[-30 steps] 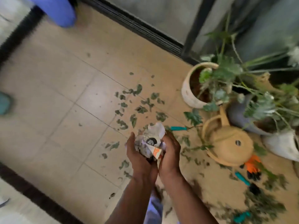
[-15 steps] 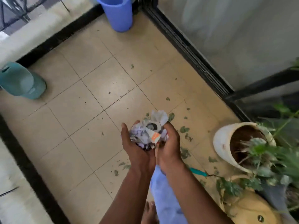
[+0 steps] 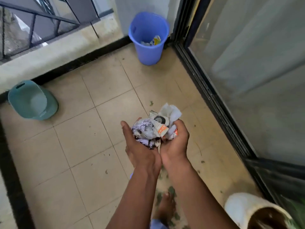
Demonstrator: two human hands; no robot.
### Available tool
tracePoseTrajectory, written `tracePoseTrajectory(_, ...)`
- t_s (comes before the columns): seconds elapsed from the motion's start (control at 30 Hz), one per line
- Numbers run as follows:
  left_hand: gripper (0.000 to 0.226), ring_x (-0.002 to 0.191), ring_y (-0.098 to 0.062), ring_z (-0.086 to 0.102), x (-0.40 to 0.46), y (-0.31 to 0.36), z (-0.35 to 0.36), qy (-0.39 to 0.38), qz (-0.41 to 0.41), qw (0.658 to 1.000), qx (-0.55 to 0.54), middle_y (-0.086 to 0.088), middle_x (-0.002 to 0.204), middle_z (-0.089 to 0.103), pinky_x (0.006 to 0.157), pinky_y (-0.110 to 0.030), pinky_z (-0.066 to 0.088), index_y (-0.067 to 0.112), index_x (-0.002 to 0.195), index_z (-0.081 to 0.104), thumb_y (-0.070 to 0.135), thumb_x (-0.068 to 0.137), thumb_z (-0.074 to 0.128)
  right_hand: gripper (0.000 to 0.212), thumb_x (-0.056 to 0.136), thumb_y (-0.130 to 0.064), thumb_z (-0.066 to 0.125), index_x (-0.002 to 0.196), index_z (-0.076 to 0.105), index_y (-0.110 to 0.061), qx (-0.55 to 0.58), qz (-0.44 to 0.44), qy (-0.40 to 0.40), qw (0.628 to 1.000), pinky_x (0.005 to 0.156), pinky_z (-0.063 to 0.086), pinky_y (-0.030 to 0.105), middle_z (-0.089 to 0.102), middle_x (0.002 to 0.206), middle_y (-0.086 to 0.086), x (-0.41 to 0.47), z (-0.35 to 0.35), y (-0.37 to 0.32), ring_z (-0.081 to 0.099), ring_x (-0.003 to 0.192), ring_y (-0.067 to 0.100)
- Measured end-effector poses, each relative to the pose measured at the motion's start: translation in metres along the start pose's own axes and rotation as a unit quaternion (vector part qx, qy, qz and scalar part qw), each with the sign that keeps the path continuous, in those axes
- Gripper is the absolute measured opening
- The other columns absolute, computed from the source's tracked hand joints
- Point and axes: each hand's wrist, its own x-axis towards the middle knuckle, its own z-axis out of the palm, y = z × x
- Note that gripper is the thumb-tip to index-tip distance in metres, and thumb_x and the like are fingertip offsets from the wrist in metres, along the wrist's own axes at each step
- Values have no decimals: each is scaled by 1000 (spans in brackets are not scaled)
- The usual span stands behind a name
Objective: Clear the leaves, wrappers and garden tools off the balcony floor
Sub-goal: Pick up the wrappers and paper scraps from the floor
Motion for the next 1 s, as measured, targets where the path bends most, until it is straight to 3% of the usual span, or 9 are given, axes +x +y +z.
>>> tracePoseTrajectory(0.1,119,136,-22,52,25,58,13,56,11,997,-53,-1,148,53,117,-42,38,25,156,41,92,60,63,37,88,-29,50,73,83,-26,56,6,51,997,66,57,21,76,77,-6,45,25,-11,73,76,11)
tracePoseTrajectory(0.17,99,128,-33,59,48,95,25,51,-9,983,-178,-12,136,62,113,-51,44,11,136,61,86,72,62,40,95,-16,45,82,83,-18,78,21,61,995,61,57,23,77,85,3,76,44,-21,74,75,17)
tracePoseTrajectory(0.23,67,111,-33,66,70,126,42,30,-32,972,-232,-14,121,68,100,-44,52,7,116,68,68,93,54,39,95,-15,45,82,82,-17,92,30,62,993,60,57,24,75,84,5,103,67,-34,74,74,17)
tracePoseTrajectory(0.4,72,121,-32,67,137,183,78,-24,-41,977,-206,-20,133,67,106,-42,53,1,136,63,60,98,51,37,96,-18,45,92,81,-17,95,28,78,992,70,59,25,77,94,5,178,115,-69,74,85,18)
tracePoseTrajectory(0.53,76,137,-38,53,196,211,114,-70,-45,971,-222,-22,146,57,120,-53,35,3,150,48,58,98,52,36,97,-23,43,95,79,-19,122,44,79,988,74,58,26,76,96,4,253,136,-94,74,88,19)
tracePoseTrajectory(0.67,74,139,-36,52,258,231,145,-73,-39,969,-232,-18,149,55,121,-52,35,8,150,51,61,99,47,46,102,-25,38,139,61,-12,90,65,88,990,113,43,36,60,143,7,332,148,-112,57,132,26)
tracePoseTrajectory(0.8,71,138,-35,53,310,245,175,-57,-63,970,-226,-17,146,58,120,-53,36,8,146,56,62,99,45,51,100,-32,43,146,55,-12,69,111,77,988,91,52,33,61,137,5,391,160,-130,60,121,26)
tracePoseTrajectory(0.9,68,133,-35,57,340,257,195,-33,-66,973,-217,-16,138,64,118,-55,38,9,142,60,61,99,45,55,102,-41,46,147,52,-10,46,139,53,988,114,43,46,57,145,16,430,167,-144,54,135,36)
tracePoseTrajectory(1.0,52,103,-29,72,362,266,208,21,-54,982,-181,-6,97,79,103,-51,52,18,111,76,60,98,49,55,102,-51,42,141,60,-16,30,169,31,985,95,53,37,66,135,10,458,173,-158,63,124,33)
